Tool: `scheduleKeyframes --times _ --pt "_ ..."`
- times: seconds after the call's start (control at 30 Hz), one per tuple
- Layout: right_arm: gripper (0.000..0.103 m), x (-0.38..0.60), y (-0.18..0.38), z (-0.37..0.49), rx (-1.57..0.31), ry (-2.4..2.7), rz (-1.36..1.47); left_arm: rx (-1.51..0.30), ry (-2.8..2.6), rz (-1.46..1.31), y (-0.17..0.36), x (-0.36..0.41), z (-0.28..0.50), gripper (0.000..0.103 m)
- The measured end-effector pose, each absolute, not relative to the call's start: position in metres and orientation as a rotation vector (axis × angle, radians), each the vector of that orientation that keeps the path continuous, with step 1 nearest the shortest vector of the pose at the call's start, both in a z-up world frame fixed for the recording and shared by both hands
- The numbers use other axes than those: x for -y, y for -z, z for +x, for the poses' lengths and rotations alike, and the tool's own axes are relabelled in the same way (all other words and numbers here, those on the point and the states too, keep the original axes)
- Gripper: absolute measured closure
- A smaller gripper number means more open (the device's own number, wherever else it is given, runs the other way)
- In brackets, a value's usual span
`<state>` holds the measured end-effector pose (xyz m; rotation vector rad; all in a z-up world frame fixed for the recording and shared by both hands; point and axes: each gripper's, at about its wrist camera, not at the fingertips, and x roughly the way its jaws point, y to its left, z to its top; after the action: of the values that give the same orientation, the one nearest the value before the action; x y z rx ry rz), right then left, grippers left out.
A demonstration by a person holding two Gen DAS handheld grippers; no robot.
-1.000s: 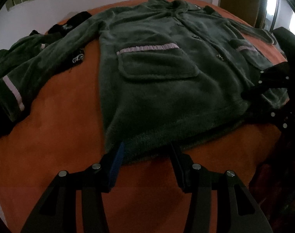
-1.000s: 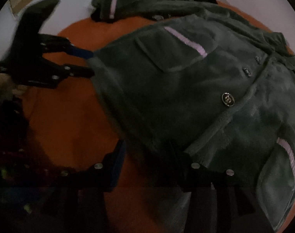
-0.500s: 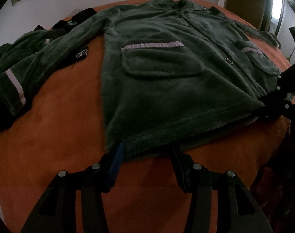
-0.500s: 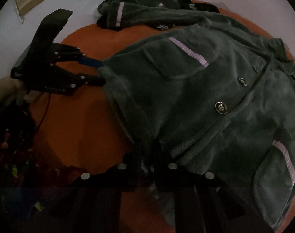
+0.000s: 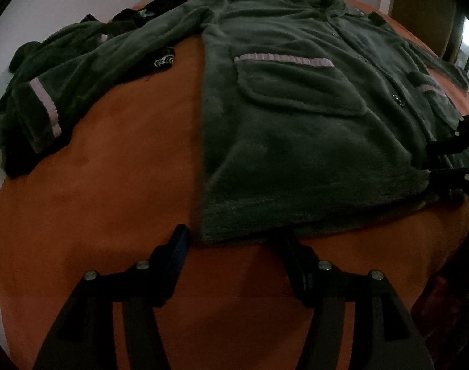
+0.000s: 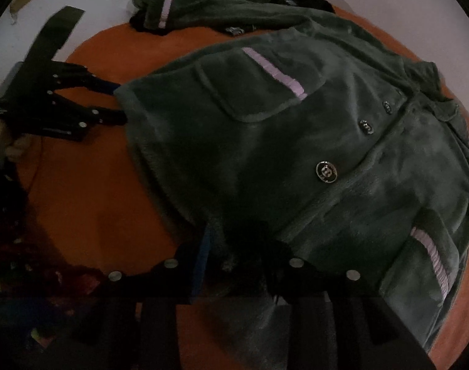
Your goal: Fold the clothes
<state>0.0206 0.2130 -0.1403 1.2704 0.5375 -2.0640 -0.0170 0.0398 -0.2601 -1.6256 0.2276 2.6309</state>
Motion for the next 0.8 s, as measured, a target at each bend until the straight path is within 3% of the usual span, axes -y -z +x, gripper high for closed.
scheduleKeyframes --times 0.03,0.1,0.37,0.57,0.8 --pt "0.079 -0.212 0.140 0.021 -0.537 2.061 1.265 -0.232 -2.634 -1.625 0.259 -0.040 -0.017 0.042" --pt "0.103 -0.210 0.135 0.027 -0.550 2.067 1.224 -0.237 -2.639 -1.627 0.258 -0.041 -0.017 0.042" --pt "0.103 -0.201 0.137 0.062 -0.620 1.992 1.187 -0.140 -2.653 -1.646 0.256 -0.034 -0.016 0.042" --pt "0.103 -0.210 0.124 0.042 -0.485 2.024 1.238 -0.131 -2.568 -1.621 0.246 -0.048 -0.014 0.042" --pt "0.103 -0.240 0.063 0.026 -0.307 2.241 1.095 -0.131 -2.595 -1.427 0.196 -0.085 -0.017 0.042"
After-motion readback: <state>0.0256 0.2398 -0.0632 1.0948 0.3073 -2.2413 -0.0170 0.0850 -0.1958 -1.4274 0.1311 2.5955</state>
